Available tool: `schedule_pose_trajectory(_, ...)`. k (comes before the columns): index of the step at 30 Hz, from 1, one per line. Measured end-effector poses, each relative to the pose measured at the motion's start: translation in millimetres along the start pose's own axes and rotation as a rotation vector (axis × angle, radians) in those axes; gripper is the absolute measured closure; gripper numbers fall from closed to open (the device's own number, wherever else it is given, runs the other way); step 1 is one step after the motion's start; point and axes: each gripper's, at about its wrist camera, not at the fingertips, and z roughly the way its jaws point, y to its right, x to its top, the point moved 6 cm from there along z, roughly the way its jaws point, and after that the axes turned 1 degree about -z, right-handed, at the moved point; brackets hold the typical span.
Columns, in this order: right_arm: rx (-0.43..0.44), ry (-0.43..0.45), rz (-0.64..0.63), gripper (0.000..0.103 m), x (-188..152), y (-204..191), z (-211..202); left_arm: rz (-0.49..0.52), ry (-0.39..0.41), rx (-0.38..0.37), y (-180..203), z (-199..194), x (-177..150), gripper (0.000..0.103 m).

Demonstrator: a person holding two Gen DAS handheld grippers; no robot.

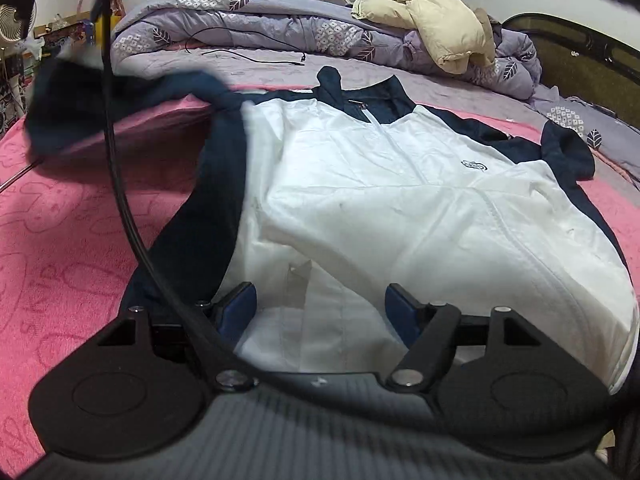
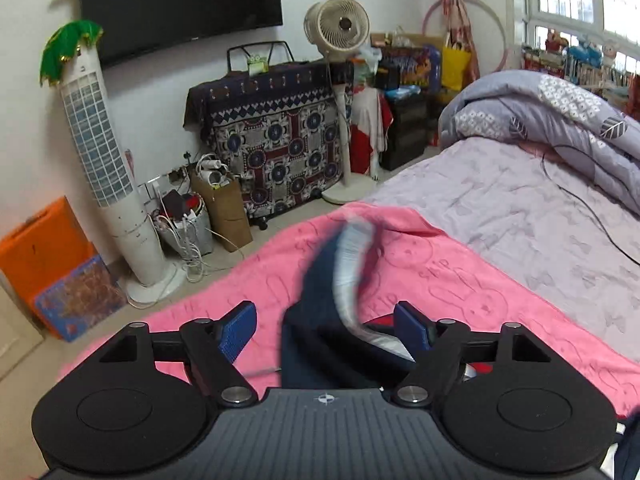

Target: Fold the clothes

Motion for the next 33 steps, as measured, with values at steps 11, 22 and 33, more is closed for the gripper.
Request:
schedule_pose_trajectory(11,-0.617,-0.197,0.329,0.028,-270.0,239.1,-182.2,0.019,-0.043,0.026,6.1,4.3,3.7,0.026)
schedule_pose_trajectory(22,-1.018,-0.206,0.852,0.029,-460.1,307.4,-395.2,0.042,-0.136,0.091,8.7,11.7,12.5,0.024)
schedule_pose_trajectory(33,-1.101,-0.296,1.144,0.051,-429.4,482.8,-329.9,0.038,-0.189,0.172,14.7,15.8,14.8,0.020)
